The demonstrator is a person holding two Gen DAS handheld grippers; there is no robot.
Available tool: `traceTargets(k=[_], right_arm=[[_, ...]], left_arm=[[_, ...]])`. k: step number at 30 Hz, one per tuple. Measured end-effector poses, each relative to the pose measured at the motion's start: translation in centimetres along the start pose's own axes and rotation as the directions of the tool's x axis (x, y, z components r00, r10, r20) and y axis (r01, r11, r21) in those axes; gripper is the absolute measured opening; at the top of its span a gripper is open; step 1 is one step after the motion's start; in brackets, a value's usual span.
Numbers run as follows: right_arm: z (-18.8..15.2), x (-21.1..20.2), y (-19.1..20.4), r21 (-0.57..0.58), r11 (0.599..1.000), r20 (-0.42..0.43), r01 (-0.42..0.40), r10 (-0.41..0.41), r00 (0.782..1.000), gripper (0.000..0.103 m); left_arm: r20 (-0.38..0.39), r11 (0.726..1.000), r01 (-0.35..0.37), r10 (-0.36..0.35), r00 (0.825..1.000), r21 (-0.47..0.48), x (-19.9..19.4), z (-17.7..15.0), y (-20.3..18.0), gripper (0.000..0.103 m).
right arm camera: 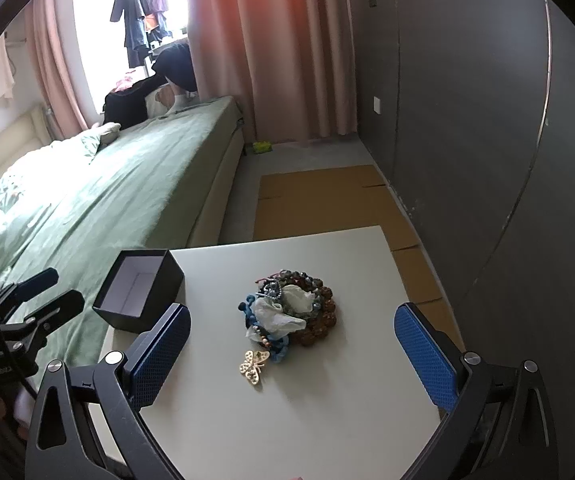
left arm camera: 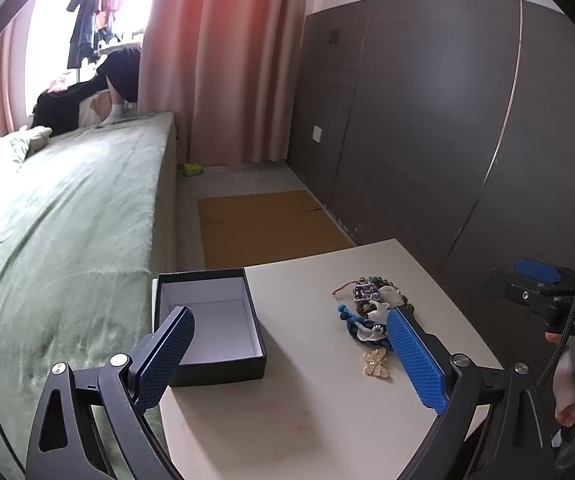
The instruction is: Organize jewelry
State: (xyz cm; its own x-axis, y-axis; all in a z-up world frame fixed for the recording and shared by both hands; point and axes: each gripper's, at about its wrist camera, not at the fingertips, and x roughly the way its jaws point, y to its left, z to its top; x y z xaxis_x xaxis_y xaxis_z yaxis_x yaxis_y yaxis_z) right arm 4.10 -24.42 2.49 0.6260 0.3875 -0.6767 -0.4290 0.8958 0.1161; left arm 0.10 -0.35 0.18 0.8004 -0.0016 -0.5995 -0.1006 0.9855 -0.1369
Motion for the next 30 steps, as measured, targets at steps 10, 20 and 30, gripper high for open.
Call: traceTargets(k=[10,20,30], right_arm=[[0.08,-0.04,-0.35,0.014,1.000,-0.001,0.003,-0.003,1.000,0.103],[0.06,0.13,-0.22,0.006,1.000,-0.007,0.029,-0.029,1.000,0.103],[0.07,0.24,0.07,-0.004,1.000,-0.005,0.019,-0.019,1.000,0.103]], left_arm=[[-0.006,1.000,0.001,-0.001,1.000,-0.005,0.27,-0.28,0.12,0.097],[-0.017,1.000,0.008,-0.009,1.000,-0.008,0.57,-0.47,0.17,0.097],[-0.014,1.000,0.001,-0.001,1.000,-0.006,0.53,-0.39,0.12,0.097]])
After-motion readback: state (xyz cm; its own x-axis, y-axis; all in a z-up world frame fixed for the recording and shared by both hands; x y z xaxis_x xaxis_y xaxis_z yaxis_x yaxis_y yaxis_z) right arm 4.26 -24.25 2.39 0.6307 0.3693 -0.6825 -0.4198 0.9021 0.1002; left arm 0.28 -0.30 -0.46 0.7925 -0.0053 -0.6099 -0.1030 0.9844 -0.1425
